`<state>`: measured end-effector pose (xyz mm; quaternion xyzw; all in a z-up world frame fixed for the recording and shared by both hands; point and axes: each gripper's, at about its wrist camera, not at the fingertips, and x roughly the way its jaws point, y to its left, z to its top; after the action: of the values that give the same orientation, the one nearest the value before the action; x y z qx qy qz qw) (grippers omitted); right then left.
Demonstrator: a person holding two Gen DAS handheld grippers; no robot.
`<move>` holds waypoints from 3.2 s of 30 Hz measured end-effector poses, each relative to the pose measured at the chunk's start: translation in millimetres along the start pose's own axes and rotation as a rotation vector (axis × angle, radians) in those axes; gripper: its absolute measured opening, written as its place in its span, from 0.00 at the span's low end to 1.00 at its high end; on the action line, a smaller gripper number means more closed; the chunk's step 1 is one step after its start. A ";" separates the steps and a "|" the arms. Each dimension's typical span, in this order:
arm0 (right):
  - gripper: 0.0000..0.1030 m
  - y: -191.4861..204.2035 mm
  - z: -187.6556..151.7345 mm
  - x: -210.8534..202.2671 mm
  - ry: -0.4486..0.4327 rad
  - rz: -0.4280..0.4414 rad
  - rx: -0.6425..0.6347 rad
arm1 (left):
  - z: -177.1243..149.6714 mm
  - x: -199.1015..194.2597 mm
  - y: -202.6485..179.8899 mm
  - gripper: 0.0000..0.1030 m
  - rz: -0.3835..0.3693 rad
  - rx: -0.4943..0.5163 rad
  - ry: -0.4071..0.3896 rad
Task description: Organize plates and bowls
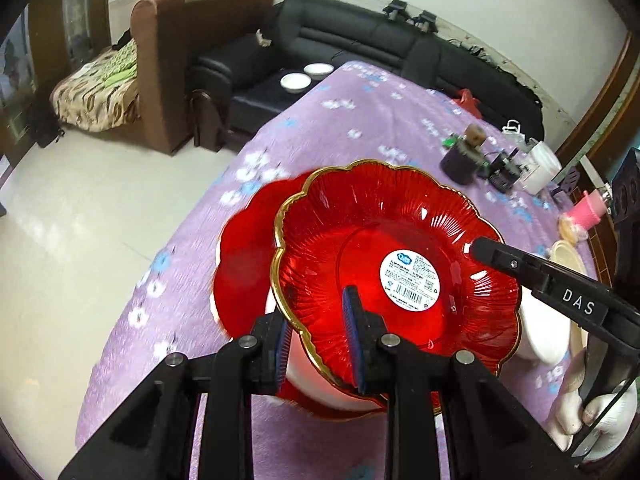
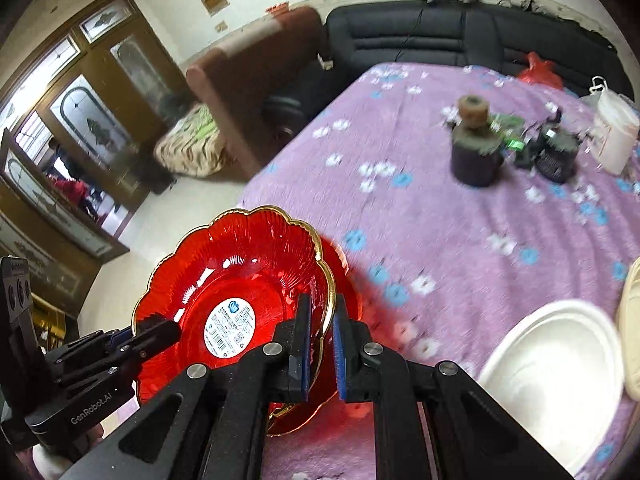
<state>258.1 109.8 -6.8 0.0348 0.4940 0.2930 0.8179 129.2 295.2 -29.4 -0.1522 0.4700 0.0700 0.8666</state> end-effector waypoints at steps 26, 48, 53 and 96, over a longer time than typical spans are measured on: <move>0.56 -10.2 -91.2 -84.2 -0.240 -0.052 -0.043 | -75.1 -85.1 -35.0 0.74 0.077 0.097 -0.257; 0.83 -135.0 -185.0 -161.6 -0.339 -0.237 0.142 | -147.7 -81.2 -154.7 0.81 0.160 0.288 -0.262; 0.83 -145.4 -181.9 -151.0 -0.308 -0.222 0.178 | -148.1 -71.1 -156.2 0.81 0.155 0.287 -0.235; 0.19 -200.5 -141.2 -85.2 -0.204 -0.154 0.341 | -63.7 77.8 -246.9 0.07 -0.034 0.318 0.022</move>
<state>201.3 -132.3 -81.1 0.1645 0.4522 0.1368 0.8659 186.6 39.5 -78.1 -0.0217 0.4818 -0.0217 0.8758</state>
